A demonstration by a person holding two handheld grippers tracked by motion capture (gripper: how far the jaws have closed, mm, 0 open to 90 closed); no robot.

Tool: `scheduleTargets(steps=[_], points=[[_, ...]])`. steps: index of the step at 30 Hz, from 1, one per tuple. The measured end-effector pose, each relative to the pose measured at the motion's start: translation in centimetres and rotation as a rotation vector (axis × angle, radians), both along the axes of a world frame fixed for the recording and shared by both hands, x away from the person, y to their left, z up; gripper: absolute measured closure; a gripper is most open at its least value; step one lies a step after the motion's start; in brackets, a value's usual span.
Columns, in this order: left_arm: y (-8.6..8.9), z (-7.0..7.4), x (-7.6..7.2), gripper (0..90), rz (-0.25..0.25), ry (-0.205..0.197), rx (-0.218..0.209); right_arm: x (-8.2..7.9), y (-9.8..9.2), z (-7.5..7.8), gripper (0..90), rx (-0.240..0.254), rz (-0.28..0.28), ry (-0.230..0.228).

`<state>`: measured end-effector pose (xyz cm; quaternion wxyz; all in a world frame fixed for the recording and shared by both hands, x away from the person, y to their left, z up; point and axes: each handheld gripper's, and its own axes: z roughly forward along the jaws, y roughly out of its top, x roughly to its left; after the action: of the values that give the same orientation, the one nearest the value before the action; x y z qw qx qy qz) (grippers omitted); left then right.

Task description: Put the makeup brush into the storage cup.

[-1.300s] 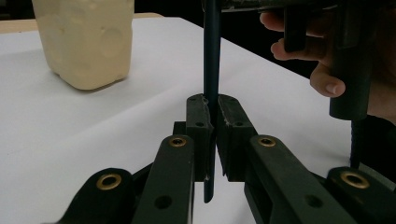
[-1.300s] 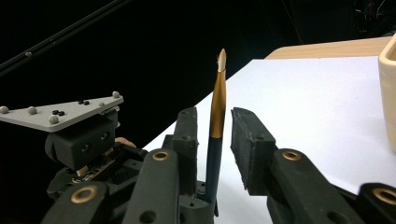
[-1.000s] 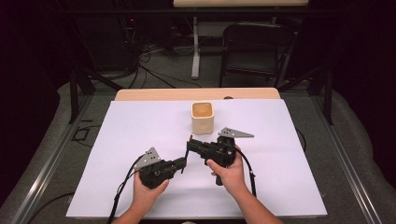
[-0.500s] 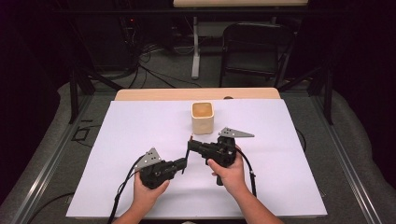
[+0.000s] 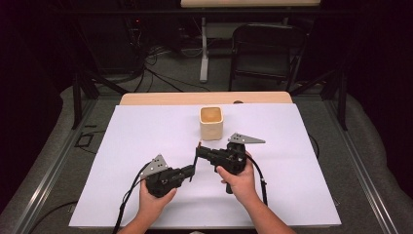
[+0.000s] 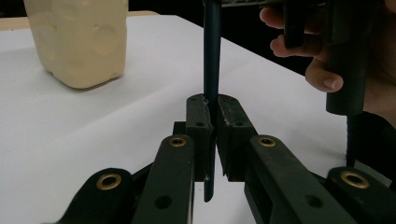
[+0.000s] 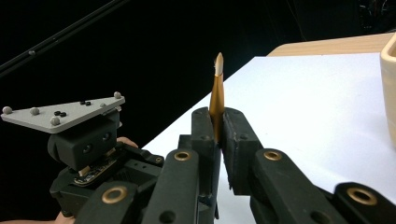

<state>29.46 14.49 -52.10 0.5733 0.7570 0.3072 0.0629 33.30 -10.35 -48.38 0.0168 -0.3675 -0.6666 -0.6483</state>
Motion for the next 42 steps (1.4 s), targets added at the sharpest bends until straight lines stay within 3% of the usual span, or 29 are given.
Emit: scheduleTargets(steps=[7,15,20,21,23,24,27,38,41,42], points=[[0.0,-0.1,0.0,83.1,0.004,0.004,0.002,0.0,0.0,0.0,83.7,-0.007,0.001,-0.001],[0.2,-0.2,0.0,73.3,-0.006,0.018,-0.012,0.0,-0.1,0.0,83.7,-0.016,-0.004,-0.012],[0.5,-0.4,0.1,73.3,-0.009,0.030,-0.009,0.0,-0.2,0.0,83.7,-0.018,-0.005,-0.012],[0.5,-0.4,0.1,60.8,-0.009,0.030,-0.009,0.0,-0.2,0.0,83.7,-0.018,-0.005,-0.012],[0.6,-0.5,0.2,60.8,0.001,0.018,-0.006,-0.1,-0.2,0.1,83.7,-0.043,-0.013,-0.030],[0.6,-0.5,0.1,55.2,0.019,0.011,-0.001,-0.1,-0.3,0.1,83.7,-0.059,-0.019,-0.039],[0.8,-0.7,0.2,49.1,0.012,0.012,-0.005,-0.2,-0.5,0.1,83.7,-0.073,-0.027,-0.050],[1.0,-0.8,0.4,43.0,0.039,-0.009,0.041,-0.2,-0.8,0.3,83.7,-0.120,-0.054,-0.093],[1.1,-0.8,0.4,42.2,0.055,-0.017,0.055,-0.3,-0.9,0.3,83.7,-0.148,-0.068,-0.116],[1.0,-0.8,0.3,42.0,0.083,-0.023,0.070,-0.3,-0.9,0.3,83.7,-0.153,-0.071,-0.121]])
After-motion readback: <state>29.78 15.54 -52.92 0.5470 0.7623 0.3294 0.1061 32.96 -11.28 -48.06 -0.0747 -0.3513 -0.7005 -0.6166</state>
